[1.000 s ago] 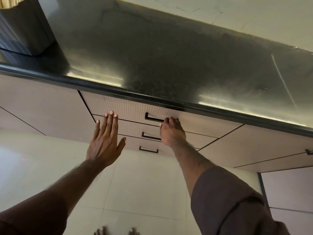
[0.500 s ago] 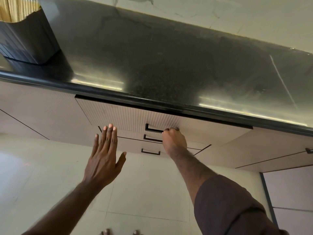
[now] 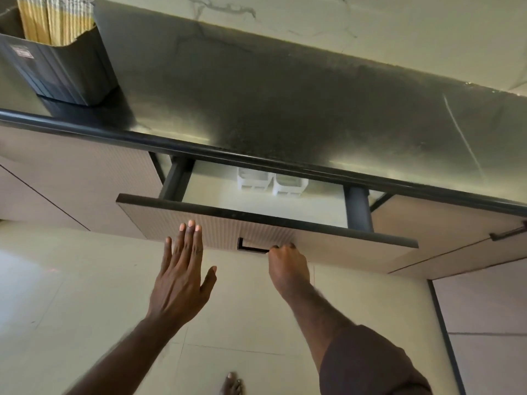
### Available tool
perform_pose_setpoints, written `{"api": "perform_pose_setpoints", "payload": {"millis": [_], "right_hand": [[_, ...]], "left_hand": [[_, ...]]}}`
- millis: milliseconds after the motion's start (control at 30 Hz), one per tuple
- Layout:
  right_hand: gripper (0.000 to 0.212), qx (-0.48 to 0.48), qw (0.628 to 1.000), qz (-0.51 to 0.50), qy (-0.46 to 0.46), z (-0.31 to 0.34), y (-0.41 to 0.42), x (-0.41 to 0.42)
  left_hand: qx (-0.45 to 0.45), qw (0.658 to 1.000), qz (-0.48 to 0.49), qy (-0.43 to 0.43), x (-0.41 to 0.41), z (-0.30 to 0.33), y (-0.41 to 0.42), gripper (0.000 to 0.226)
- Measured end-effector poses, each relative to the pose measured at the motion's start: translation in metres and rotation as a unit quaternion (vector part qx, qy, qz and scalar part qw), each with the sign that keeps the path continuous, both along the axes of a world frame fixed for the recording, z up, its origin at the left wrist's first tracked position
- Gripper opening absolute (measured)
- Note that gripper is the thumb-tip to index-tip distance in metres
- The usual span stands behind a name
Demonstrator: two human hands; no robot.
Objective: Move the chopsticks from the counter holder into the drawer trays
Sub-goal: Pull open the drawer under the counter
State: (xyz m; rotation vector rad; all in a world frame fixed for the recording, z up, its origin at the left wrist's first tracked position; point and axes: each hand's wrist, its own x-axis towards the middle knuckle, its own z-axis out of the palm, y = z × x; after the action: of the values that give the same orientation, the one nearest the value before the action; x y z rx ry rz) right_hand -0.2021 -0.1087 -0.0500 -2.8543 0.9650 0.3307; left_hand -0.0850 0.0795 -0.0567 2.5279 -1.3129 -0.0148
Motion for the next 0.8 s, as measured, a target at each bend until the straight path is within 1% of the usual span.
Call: {"api": "perform_pose_setpoints", "payload": {"millis": [233, 533, 800], "right_hand": [[0.018, 0.022, 0.999, -0.028, -0.032, -0.001, 0.048, -0.040], [0.020, 0.043, 0.995, -0.078, -0.055, 0.000, 0.110, -0.089], [0.020, 0.057, 0.994, -0.087, -0.032, 0.000, 0.143, -0.117]], "left_hand": [[0.001, 0.999, -0.037, 0.008, -0.033, 0.002, 0.031, 0.078], [0.004, 0.999, -0.052, 0.003, -0.068, 0.012, 0.091, 0.077], [0.015, 0.998, -0.052, -0.016, -0.092, 0.020, 0.111, 0.076]]}}
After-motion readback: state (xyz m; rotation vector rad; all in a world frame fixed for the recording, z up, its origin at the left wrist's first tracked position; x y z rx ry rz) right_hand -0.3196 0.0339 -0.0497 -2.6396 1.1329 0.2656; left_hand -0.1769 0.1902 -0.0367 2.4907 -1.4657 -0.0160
